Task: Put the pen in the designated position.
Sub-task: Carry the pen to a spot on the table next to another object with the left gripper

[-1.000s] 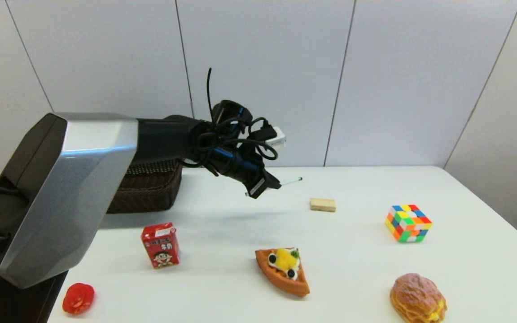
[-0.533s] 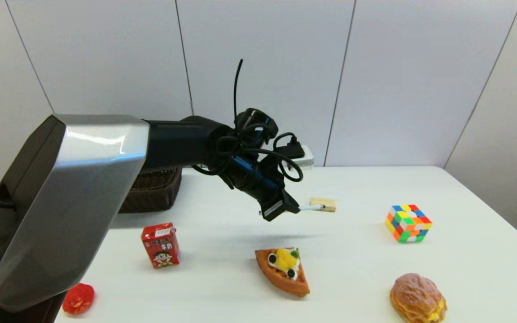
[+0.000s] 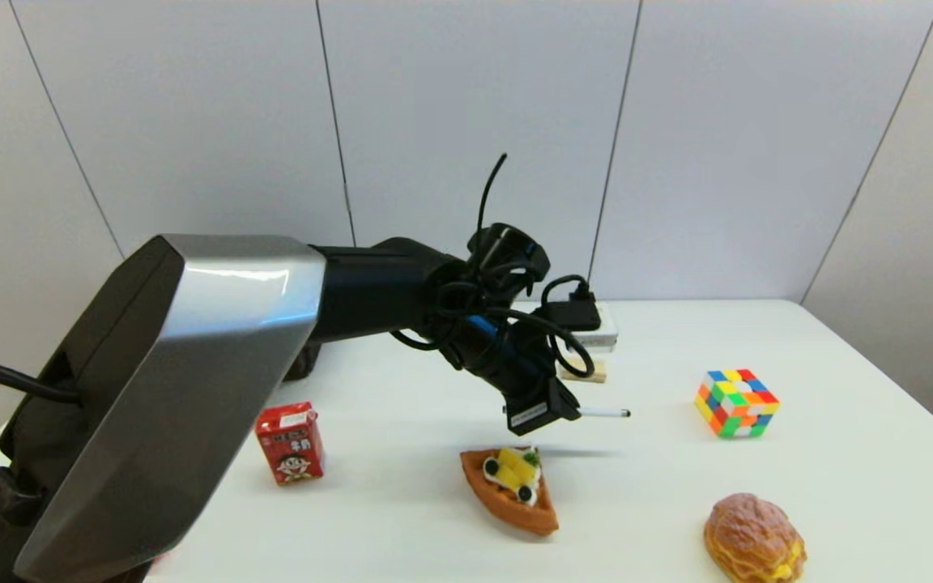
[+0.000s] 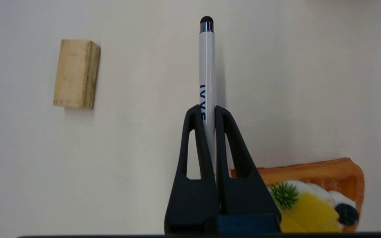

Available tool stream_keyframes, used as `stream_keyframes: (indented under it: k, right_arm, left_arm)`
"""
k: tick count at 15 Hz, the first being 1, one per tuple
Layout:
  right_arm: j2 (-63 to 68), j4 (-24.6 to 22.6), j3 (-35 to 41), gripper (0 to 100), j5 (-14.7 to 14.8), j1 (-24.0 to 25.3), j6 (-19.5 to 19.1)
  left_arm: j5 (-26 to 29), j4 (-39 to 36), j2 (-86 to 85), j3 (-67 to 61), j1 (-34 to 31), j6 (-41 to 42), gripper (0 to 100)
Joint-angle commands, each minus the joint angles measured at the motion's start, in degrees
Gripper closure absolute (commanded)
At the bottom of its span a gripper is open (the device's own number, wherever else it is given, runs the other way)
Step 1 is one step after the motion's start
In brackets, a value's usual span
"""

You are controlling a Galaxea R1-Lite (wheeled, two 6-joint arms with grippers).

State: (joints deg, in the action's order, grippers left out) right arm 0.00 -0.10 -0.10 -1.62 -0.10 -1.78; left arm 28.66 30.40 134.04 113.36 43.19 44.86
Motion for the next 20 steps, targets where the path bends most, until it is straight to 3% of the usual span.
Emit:
stream_keyframes:
  k: [1,7,20]
  right_arm:
    - [0.0,0.01,0.01,0,-0.05,0.01,-0.07]
    - [0.0,0.01,0.01,0,-0.05,0.01,0.02]
    - [0.0,0.01,0.01,0,-0.05,0.01,0.02]
  left_arm:
    - [0.17,-5.62,2.46,0.02,0.23,0.14,100]
    - [0.43,-15.81,5.53,0.02,0.23,-1.09,100]
    - [0.26,-16.43,8.44,0.11,0.93,-0.65,100]
